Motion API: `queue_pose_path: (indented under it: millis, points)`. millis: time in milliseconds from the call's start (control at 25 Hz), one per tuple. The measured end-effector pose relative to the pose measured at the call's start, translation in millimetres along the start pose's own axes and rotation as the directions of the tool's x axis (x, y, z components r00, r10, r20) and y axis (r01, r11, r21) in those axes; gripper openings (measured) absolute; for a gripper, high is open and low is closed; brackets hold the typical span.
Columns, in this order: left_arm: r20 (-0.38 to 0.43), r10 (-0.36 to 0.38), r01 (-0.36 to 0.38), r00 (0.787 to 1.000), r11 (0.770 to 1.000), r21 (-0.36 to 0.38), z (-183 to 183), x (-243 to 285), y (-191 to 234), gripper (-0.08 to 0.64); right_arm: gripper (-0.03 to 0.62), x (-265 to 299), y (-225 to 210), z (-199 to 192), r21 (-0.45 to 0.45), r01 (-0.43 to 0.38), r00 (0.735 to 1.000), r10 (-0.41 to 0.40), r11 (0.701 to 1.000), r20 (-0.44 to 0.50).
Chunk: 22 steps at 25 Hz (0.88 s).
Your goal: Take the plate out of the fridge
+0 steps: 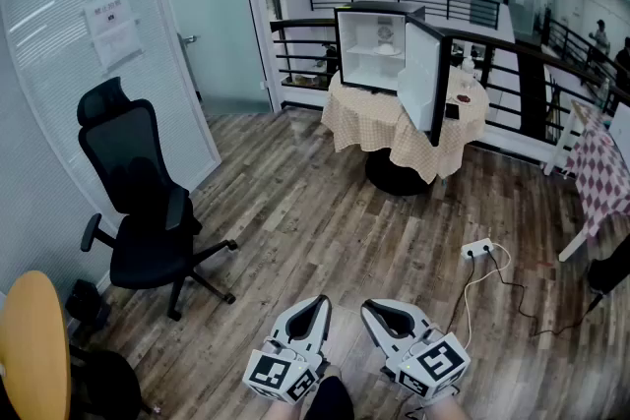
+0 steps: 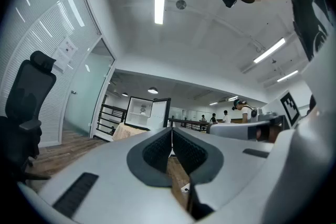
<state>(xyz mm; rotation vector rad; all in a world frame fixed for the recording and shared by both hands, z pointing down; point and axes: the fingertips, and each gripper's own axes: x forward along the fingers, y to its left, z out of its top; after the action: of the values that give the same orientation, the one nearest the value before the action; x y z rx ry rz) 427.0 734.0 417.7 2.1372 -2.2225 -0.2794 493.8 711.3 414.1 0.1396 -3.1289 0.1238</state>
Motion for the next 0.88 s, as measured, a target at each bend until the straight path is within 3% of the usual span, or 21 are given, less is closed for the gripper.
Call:
queue_pose_path:
  millis: [880]
  points:
    - [-0.051,-0.093,0.091,0.994,0.996,-0.022,1.9,153.5,165.0,0.011,0.044,189.2,-119.7,-7.7,0.062,0.073,0.997,-0.072,0.995,-0.022]
